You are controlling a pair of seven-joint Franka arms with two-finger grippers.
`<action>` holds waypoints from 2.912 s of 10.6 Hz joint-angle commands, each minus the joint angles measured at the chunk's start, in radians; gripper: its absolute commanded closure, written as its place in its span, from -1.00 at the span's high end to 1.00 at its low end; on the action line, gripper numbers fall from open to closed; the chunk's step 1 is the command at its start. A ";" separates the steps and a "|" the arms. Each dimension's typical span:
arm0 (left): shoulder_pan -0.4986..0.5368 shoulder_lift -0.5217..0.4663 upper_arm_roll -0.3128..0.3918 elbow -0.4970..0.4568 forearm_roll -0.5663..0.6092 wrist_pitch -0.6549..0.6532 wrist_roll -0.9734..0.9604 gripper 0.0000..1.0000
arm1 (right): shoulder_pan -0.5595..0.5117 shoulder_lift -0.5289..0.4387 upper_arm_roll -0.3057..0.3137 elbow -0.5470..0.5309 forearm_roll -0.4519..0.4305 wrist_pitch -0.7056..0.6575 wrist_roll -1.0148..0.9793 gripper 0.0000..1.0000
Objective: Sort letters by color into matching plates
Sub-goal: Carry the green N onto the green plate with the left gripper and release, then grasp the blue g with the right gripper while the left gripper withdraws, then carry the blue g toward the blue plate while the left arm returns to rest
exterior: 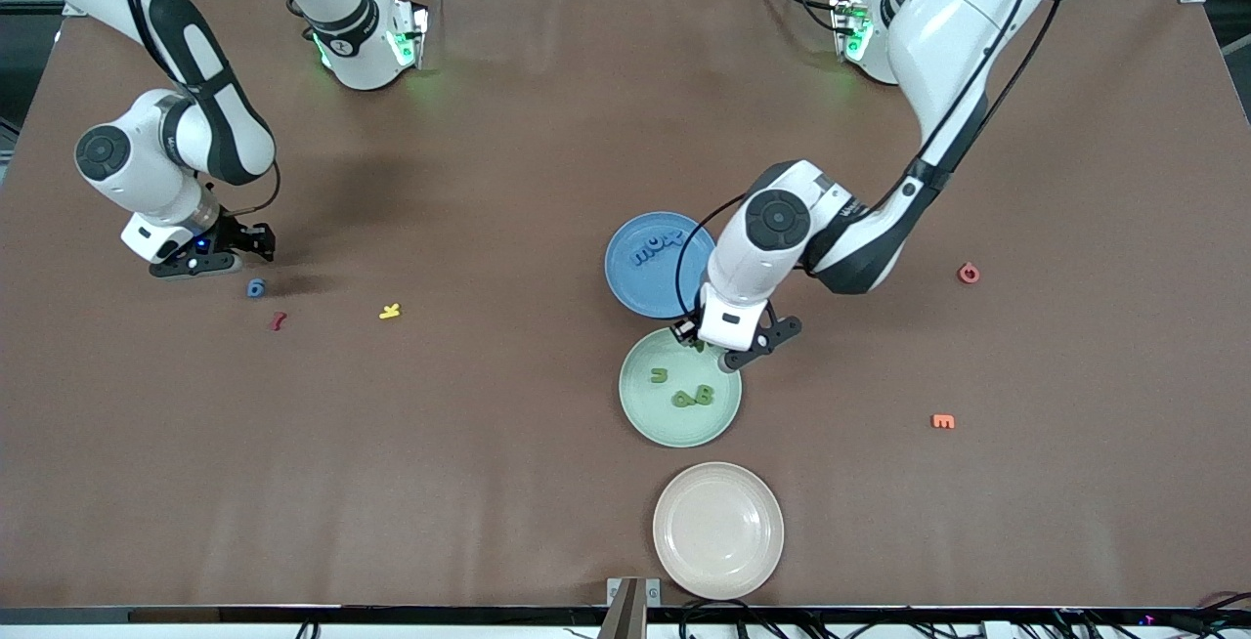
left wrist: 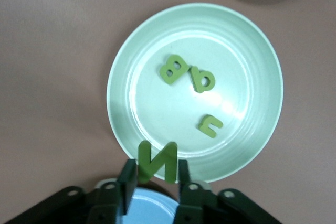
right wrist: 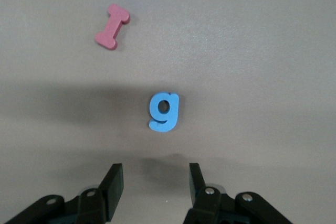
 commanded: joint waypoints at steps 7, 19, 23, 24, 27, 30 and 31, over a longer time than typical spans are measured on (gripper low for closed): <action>-0.017 -0.024 0.167 0.025 0.027 -0.188 -0.027 1.00 | 0.035 0.100 0.001 0.096 0.153 -0.018 -0.018 0.13; 0.194 -0.135 0.074 -0.005 0.026 -0.421 0.345 1.00 | 0.037 0.166 0.001 0.174 0.177 -0.020 -0.020 -0.23; 0.231 -0.237 0.098 -0.028 -0.013 -0.456 0.582 1.00 | 0.048 0.177 0.001 0.175 0.187 -0.012 -0.023 -0.41; 0.230 -0.270 0.120 -0.041 -0.037 -0.461 0.631 1.00 | 0.057 0.180 0.001 0.175 0.215 -0.006 -0.024 -0.45; 0.155 -0.375 0.283 -0.051 -0.198 -0.542 0.852 1.00 | 0.068 0.163 -0.001 0.175 0.223 -0.023 -0.026 -1.00; 0.128 -0.455 0.353 -0.048 -0.269 -0.630 0.972 1.00 | 0.083 0.062 0.001 0.269 0.230 -0.365 0.005 -1.00; 0.125 -0.486 0.364 -0.048 -0.280 -0.659 0.988 1.00 | 0.106 0.056 -0.001 0.295 0.248 -0.427 0.051 -1.00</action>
